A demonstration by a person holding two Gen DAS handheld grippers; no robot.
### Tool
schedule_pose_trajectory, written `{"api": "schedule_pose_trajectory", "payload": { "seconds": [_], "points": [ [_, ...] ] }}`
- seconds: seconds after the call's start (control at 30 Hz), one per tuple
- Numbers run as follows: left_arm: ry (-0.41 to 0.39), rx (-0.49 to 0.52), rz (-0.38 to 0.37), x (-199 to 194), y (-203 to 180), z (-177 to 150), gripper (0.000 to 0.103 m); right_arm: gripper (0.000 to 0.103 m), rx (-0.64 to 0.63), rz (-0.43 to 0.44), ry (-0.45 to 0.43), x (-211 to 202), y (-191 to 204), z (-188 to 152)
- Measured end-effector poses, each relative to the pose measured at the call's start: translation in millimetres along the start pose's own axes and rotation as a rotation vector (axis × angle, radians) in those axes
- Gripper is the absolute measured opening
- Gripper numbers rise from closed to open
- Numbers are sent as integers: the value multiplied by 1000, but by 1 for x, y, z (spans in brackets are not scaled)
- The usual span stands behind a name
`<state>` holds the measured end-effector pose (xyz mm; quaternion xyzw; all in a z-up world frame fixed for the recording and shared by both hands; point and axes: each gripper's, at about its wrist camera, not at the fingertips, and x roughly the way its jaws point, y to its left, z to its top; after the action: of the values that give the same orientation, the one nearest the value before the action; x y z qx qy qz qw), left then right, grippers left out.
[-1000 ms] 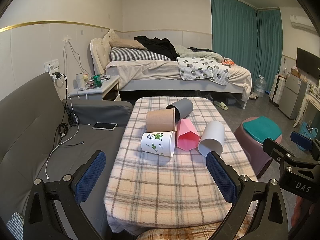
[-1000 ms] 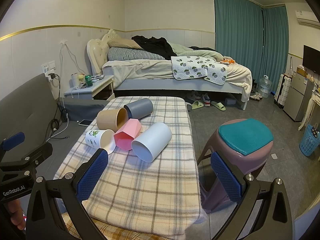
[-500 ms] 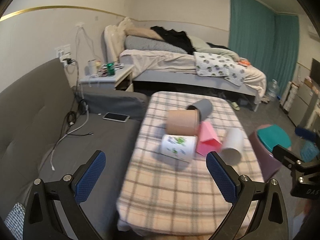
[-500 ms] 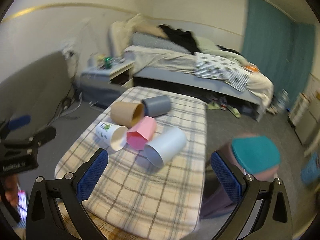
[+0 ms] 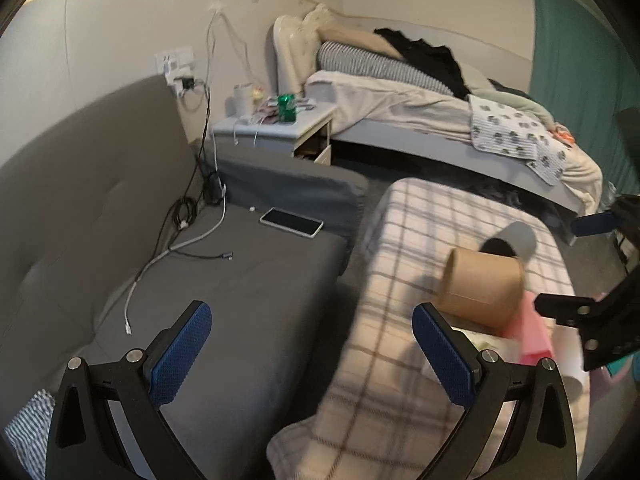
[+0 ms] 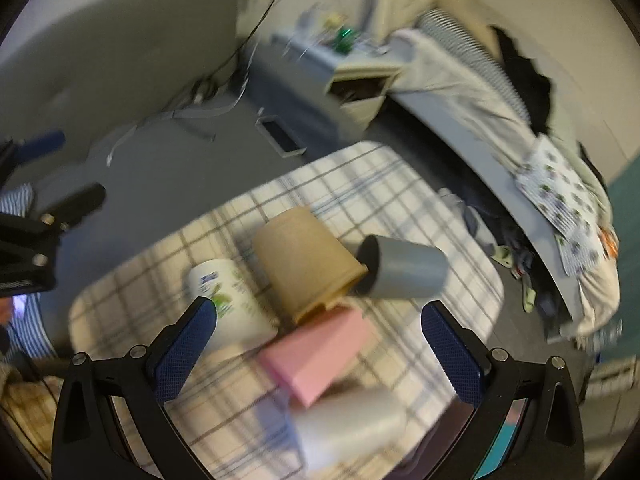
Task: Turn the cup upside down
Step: 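Reach the right gripper to the tan paper cup and grasp it, then lift the tan cup with the right gripper and rotate it rim-down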
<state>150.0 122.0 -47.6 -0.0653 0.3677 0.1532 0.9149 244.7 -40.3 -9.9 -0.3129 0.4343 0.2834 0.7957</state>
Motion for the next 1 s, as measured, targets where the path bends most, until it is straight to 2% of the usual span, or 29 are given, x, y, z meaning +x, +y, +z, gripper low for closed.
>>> {"api": "schedule_pose_trajectory", "payload": {
  "seconds": [0.17,0.3,0.43,0.53,0.67,0.73,0.9,1.0],
  "points": [
    [50,-11,18,37,6,-2,103,102,-56,67,123,76,-8,26],
    [69,2,34,59,6,-6,103,102,-75,121,219,124,-13,32],
    [98,5,26,72,4,-11,103,102,-100,139,254,151,-3,32],
    [104,12,27,73,4,-12,103,95,-102,142,259,160,1,32],
    [81,23,32,60,6,-8,103,91,-16,110,145,131,-6,41],
    [59,18,32,46,7,-3,103,90,20,77,117,112,-11,44],
    [-21,13,6,-5,11,8,103,90,151,26,104,42,-16,46],
    [-70,16,-26,-43,14,9,103,90,278,24,117,-3,-12,31]
  ]
}}
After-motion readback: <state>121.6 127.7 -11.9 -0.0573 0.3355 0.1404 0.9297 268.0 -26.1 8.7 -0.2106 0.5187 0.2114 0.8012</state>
